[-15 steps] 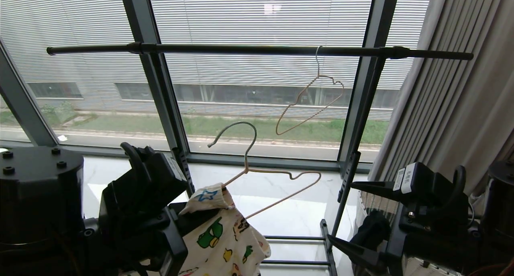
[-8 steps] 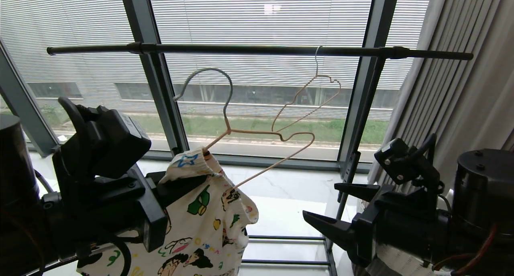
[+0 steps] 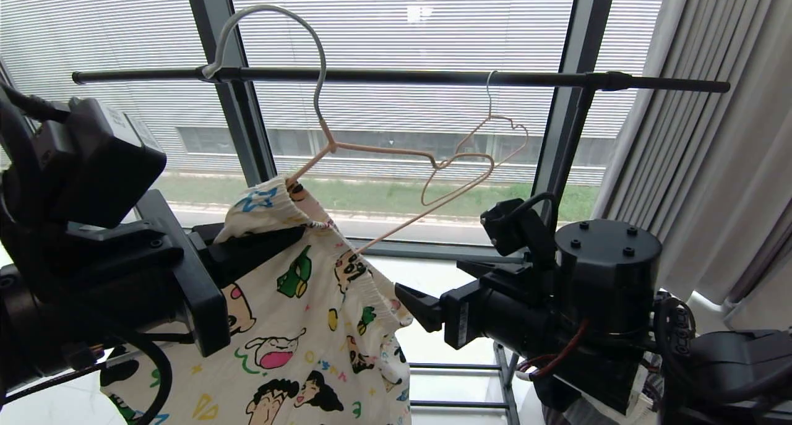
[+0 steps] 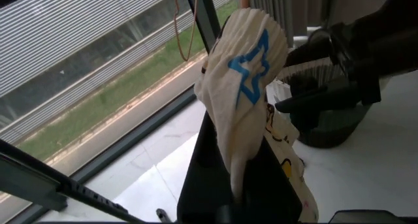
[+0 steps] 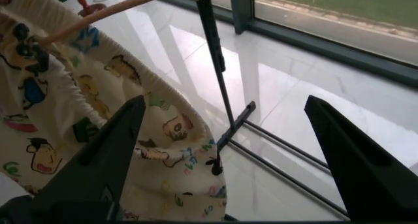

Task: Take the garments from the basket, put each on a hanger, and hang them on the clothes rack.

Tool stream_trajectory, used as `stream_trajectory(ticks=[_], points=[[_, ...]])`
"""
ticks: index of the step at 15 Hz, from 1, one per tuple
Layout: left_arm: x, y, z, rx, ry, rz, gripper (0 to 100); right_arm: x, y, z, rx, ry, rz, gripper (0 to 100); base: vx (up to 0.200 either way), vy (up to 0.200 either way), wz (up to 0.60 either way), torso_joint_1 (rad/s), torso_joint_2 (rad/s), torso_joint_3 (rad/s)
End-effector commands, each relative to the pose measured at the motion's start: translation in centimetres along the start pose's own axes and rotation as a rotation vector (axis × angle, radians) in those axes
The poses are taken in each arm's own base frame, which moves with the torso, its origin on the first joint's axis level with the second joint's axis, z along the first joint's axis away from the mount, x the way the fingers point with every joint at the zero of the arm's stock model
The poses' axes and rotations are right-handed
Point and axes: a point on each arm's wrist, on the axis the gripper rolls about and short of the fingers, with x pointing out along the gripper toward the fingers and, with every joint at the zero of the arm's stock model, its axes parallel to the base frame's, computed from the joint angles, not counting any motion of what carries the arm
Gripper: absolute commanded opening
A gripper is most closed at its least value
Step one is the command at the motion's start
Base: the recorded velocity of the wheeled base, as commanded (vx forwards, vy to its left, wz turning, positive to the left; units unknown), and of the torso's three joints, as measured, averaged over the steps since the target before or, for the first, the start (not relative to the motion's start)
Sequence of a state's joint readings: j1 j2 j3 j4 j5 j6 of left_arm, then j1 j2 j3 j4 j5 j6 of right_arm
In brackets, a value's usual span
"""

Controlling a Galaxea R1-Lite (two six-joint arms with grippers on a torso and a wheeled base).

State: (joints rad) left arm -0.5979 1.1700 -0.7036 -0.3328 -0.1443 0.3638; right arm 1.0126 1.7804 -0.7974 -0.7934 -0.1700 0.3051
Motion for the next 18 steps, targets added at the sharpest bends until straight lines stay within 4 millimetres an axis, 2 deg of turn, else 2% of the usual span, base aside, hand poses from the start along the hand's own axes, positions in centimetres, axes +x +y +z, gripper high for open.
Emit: stream_trajectory(ticks=[1,5,8,14,18], points=[[-0.1,0.0,0.4,0.003,-0.015,-0.001,0,0.8,0.5,-1.0,-0.008,0.03,0.011,100,0.0,0.0,0.0,0.0,0.0,0.0],[-0.1,-0.3,0.9,0.009,-0.036,-0.023,0,1.2,1.9,-2.3,-0.023,0.066,0.045,100,0.0,0.0,0.0,0.0,0.0,0.0],[-0.3,-0.7,1.2,0.015,-0.052,-0.041,0,1.5,2.0,-3.0,-0.032,0.085,0.042,100,0.0,0.0,0.0,0.0,0.0,0.0],[-0.6,-1.0,1.3,0.018,-0.058,-0.058,0,2.6,0.8,-4.1,-0.048,0.083,-0.12,100,0.0,0.0,0.0,0.0,0.0,0.0],[-0.4,-1.2,0.7,0.016,-0.035,-0.062,0,2.8,-1.0,-3.9,-0.049,0.065,-0.223,100,0.0,0.0,0.0,0.0,0.0,0.0]])
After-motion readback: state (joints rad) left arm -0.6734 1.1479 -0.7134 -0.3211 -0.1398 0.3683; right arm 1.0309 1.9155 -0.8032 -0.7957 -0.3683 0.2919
